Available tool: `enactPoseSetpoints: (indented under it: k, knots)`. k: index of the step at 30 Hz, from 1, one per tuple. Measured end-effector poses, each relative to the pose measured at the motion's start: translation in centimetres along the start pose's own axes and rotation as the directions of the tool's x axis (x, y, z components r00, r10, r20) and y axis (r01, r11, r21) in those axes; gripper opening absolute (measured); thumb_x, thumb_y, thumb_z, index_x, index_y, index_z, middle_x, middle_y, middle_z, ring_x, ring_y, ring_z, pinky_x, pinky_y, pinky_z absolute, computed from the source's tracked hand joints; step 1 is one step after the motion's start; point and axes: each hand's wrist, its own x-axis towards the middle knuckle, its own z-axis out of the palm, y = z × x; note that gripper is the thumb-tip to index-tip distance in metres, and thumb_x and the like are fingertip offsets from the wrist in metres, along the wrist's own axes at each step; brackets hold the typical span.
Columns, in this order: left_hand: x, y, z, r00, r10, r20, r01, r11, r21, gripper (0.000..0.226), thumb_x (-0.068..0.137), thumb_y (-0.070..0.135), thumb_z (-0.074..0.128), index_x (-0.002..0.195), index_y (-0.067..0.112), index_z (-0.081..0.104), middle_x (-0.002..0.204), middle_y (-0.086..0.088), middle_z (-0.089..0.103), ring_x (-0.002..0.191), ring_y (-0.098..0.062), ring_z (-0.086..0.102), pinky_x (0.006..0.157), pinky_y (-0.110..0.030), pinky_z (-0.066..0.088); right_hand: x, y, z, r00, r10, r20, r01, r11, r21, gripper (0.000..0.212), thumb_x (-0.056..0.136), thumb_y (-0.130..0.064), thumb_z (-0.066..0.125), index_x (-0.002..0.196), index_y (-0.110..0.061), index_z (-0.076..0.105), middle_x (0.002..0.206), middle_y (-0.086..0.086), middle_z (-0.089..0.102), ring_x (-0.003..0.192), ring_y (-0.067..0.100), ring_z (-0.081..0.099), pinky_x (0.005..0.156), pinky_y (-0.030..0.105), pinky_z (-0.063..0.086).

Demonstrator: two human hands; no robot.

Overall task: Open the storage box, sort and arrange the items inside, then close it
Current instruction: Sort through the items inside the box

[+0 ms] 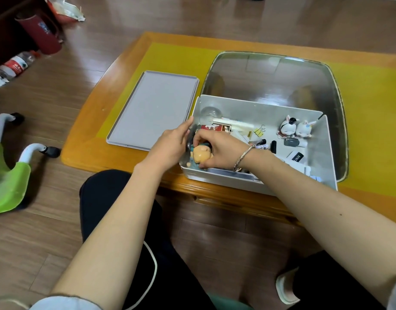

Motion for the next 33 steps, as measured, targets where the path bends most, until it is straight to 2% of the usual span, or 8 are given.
enactPoseSetpoints:
  k: [3, 7, 12, 16, 19, 25, 31, 33]
  knots:
    - [0.0, 0.1, -0.1, 1.0, 0.022, -0.021, -0.021, 0.999, 0.035, 0.044, 0.103, 0.024, 0.036, 0.147, 0.029, 0.035, 0.127, -0.019, 0.059, 0.116, -0.034, 0.055, 0.094, -0.037, 0.043, -1.3, 0.2, -0.7, 0.991, 0.004, -0.131, 0.006, 0.997, 0.07, 0.052, 0.063, -0.022, 0.082, 0.105, -0.016, 0.052, 0.097, 0.0, 0.059, 0.084, 0.015, 0.057, 0.073, 0.031, 0.05]
    - [0.5, 1.0, -0.3, 0.992, 0.038, -0.117, -0.017, 0.984, 0.177, 0.04, 0.1, 0.019, 0.042, 0.14, 0.02, 0.048, 0.127, -0.014, 0.052, 0.119, -0.03, 0.039, 0.098, -0.038, 0.035, -3.9, 1.5, -2.9, 0.942, 0.144, -0.302, -0.053, 0.955, 0.291, 0.056, 0.065, -0.023, 0.083, 0.111, -0.023, 0.051, 0.094, -0.002, 0.055, 0.058, -0.01, 0.052, 0.052, 0.008, 0.04]
    - [2.2, 4.6, -0.2, 0.953, 0.129, -0.275, -0.043, 0.953, 0.299, 0.029, 0.092, 0.016, 0.053, 0.119, 0.015, 0.062, 0.13, -0.01, 0.048, 0.121, -0.031, 0.037, 0.096, -0.041, 0.032, -7.3, 4.7, -5.5, 0.812, 0.317, -0.49, -0.11, 0.908, 0.405, 0.053, 0.07, -0.012, 0.08, 0.118, -0.021, 0.058, 0.095, 0.001, 0.052, 0.041, 0.0, 0.042, 0.05, 0.008, 0.039]
    - [4.8, 7.9, 1.8, 0.957, 0.285, -0.048, -0.263, 0.93, 0.257, 0.039, 0.093, 0.015, 0.053, 0.132, 0.016, 0.05, 0.135, -0.008, 0.047, 0.127, -0.028, 0.036, 0.102, -0.04, 0.031, -9.6, 7.5, -6.9, 0.655, 0.455, -0.603, -0.172, 0.867, 0.467, 0.041, 0.073, -0.012, 0.078, 0.11, -0.016, 0.061, 0.091, -0.001, 0.055, 0.044, 0.0, 0.046, 0.048, 0.012, 0.044]
    - [6.8, 9.3, 3.8, 0.946, 0.294, 0.136, -0.321, 0.909, 0.265, 0.041, 0.095, 0.017, 0.05, 0.135, 0.015, 0.046, 0.138, -0.009, 0.049, 0.128, -0.027, 0.039, 0.103, -0.039, 0.032, -10.9, 8.7, -7.7, 0.59, 0.47, -0.657, -0.174, 0.868, 0.465, 0.037, 0.073, -0.014, 0.078, 0.105, -0.02, 0.06, 0.092, -0.002, 0.056, 0.043, -0.003, 0.05, 0.045, 0.009, 0.044]
    - [8.7, 9.8, 5.1, 0.916, 0.148, 0.372, -0.289, 0.888, 0.357, 0.034, 0.096, 0.027, 0.052, 0.126, 0.012, 0.055, 0.126, -0.013, 0.059, 0.113, -0.03, 0.054, 0.093, -0.039, 0.044, -12.0, 10.2, -8.2, 0.571, 0.463, -0.678, -0.207, 0.88, 0.427, 0.038, 0.073, -0.019, 0.079, 0.103, -0.028, 0.058, 0.089, -0.009, 0.058, 0.053, 0.011, 0.046, 0.051, 0.014, 0.048]
    - [7.0, 8.7, 2.0, 0.804, 0.162, 0.573, -0.308, 0.936, 0.168, 0.022, 0.096, 0.028, 0.056, 0.109, 0.015, 0.069, 0.106, -0.002, 0.068, 0.093, -0.018, 0.059, 0.083, -0.03, 0.046, -12.6, 10.6, -8.3, 0.571, 0.463, -0.678, -0.19, 0.878, 0.44, 0.039, 0.074, -0.021, 0.078, 0.106, -0.027, 0.058, 0.097, -0.007, 0.059, 0.059, 0.013, 0.051, 0.052, 0.014, 0.051]
    - [6.6, 8.3, 1.2, 0.794, 0.129, 0.594, -0.257, 0.957, 0.136, 0.028, 0.094, 0.037, 0.058, 0.09, 0.013, 0.07, 0.085, -0.004, 0.066, 0.077, -0.019, 0.057, 0.073, -0.032, 0.044, -12.6, 10.7, -8.2, 0.571, 0.467, -0.676, -0.186, 0.875, 0.447, 0.038, 0.074, -0.021, 0.078, 0.106, -0.027, 0.058, 0.096, -0.011, 0.058, 0.057, 0.009, 0.05, 0.051, 0.011, 0.049]
